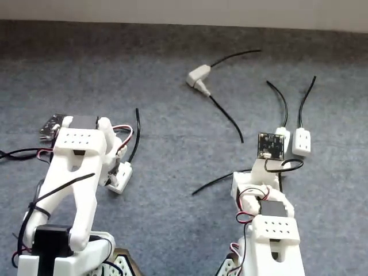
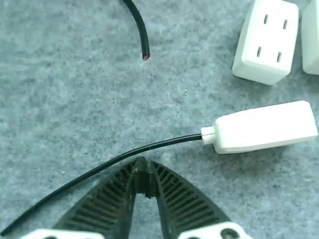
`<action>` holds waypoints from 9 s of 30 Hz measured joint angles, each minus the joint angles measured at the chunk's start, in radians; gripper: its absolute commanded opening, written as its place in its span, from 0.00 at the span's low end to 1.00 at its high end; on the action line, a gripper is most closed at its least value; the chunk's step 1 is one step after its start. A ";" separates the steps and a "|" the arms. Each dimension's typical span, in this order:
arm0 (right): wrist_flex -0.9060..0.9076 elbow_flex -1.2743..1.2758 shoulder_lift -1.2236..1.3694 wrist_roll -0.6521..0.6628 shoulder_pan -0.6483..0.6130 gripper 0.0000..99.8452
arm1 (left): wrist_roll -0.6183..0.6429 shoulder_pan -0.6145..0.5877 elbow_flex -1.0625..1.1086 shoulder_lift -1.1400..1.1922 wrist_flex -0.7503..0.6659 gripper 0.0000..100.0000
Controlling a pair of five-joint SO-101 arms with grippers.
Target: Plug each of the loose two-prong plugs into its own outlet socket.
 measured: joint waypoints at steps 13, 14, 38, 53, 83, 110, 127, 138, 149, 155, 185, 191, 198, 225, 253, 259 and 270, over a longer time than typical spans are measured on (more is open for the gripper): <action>0.000 0.000 0.000 0.000 0.000 0.01 | 0.000 0.026 0.009 0.000 -0.008 0.01; 0.000 0.000 0.000 0.000 0.000 0.01 | 0.000 0.026 0.020 0.000 -0.026 0.01; 0.000 0.000 0.000 0.000 0.000 0.01 | -0.120 0.026 0.195 -0.012 -0.284 0.24; 0.000 0.000 0.000 0.000 0.000 0.01 | -0.255 0.034 0.087 -0.003 -0.255 0.55; -0.005 0.000 0.000 0.000 0.000 0.01 | -1.499 0.023 -0.411 0.072 0.167 0.55; -0.025 0.003 0.000 0.000 0.000 0.01 | -1.699 0.130 -0.583 0.763 0.183 0.32; -0.025 0.003 0.000 0.000 0.000 0.01 | -1.663 0.146 -0.592 0.729 0.110 0.32; -0.025 0.003 0.000 0.000 0.000 0.01 | -1.550 0.149 -0.609 0.606 0.117 0.32; -0.025 0.003 0.000 0.000 0.000 0.01 | -1.487 0.147 -0.606 0.718 0.043 0.20; -0.025 0.003 0.000 0.000 0.000 0.01 | -1.582 0.192 -0.548 0.713 0.040 0.02; -0.025 0.003 0.000 0.000 0.000 0.01 | -1.517 0.284 -1.829 1.158 0.014 0.01; -0.025 0.003 0.000 0.000 0.000 0.01 | -1.517 0.287 -2.055 1.370 -0.143 0.01; -0.025 0.003 0.000 0.000 0.000 0.01 | -1.516 0.269 -1.913 1.445 -0.402 0.18; -0.025 0.003 0.000 0.000 0.017 0.01 | -1.513 0.227 -2.223 1.289 0.353 0.33; 0.157 -0.497 0.486 -0.339 0.209 0.17 | -1.293 0.462 -1.801 1.092 0.364 0.33; 0.157 -0.667 0.741 -0.384 0.212 0.17 | -1.290 0.462 -1.792 1.092 0.364 0.33; 0.153 -0.756 0.928 -0.391 0.253 0.17 | -1.290 0.462 -1.792 1.092 0.364 0.33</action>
